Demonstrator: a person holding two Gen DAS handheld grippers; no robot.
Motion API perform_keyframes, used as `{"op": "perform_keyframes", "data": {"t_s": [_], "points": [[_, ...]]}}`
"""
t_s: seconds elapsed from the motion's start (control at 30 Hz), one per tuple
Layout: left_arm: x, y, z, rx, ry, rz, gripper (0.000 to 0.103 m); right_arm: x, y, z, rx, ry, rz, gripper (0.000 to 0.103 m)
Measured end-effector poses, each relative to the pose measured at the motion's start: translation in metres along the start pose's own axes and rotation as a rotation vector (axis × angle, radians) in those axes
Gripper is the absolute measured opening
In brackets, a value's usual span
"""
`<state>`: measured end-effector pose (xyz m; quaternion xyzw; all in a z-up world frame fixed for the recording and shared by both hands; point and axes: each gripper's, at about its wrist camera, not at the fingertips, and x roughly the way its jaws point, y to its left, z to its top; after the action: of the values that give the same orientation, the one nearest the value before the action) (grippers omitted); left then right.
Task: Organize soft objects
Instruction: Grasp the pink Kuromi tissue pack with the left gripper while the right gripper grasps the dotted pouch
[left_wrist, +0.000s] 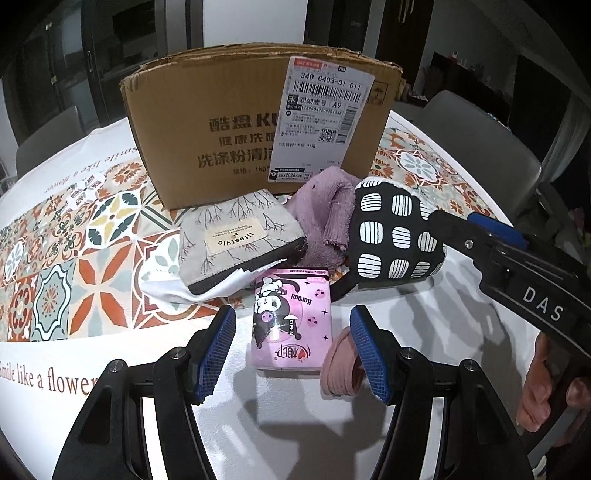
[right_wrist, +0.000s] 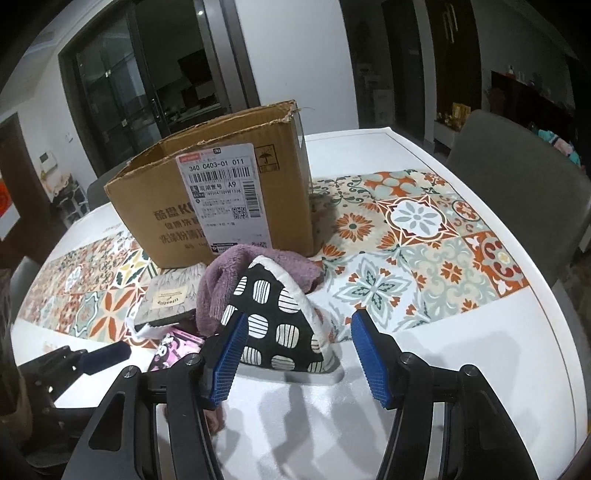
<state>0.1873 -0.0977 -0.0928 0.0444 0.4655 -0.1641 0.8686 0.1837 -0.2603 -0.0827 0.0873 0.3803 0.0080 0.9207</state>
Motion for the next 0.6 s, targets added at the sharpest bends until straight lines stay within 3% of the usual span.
{"op": "perform_keyframes", "data": {"t_s": [0.6], "points": [[0.030, 0.002, 0.005, -0.030, 0.055, -0.026, 0.063, 0.030, -0.004, 0.008, -0.020, 0.019, 0.078, 0.058]]}}
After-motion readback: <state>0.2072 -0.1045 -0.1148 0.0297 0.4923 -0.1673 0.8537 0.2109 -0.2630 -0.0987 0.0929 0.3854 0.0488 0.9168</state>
